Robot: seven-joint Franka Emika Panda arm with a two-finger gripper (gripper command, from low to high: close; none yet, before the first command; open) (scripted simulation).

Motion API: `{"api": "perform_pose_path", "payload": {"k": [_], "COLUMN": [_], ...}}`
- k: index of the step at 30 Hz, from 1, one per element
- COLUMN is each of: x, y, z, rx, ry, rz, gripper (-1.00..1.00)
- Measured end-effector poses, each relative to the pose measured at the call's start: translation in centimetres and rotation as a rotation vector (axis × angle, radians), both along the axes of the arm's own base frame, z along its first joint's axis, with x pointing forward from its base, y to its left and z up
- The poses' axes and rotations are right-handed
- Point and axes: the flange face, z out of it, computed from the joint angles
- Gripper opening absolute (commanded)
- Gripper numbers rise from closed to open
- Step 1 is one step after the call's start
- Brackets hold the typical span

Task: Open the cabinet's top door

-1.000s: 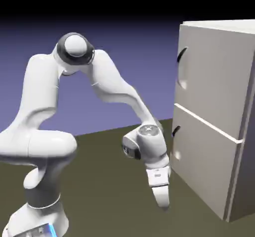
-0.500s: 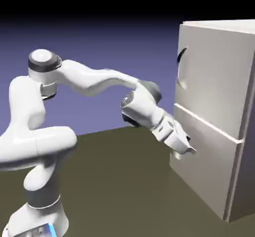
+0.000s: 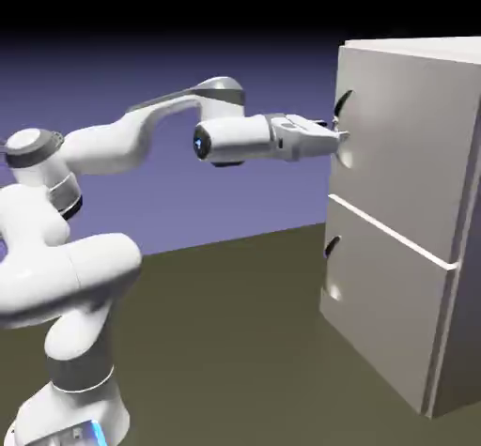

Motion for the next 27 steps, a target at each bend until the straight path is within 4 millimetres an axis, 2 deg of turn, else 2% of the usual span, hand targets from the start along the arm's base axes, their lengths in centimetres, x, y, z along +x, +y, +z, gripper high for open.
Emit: {"api": "perform_pose_path", "payload": {"k": [1,6,15,27], "x": [0.0,-4.0,-10.7,-16.7], "y": [0.0,-1.9,-6.9,-14.3], "z": [0.0,0.0,0.0,0.0], "rx": [0.000,0.000,0.000,0.000], "ry": [0.000,0.000,0.000,0.000], "rz": [0.000,0.131,0.373,0.649], "gripper": [-1.00,-1.00,-1.00,-1.00]}}
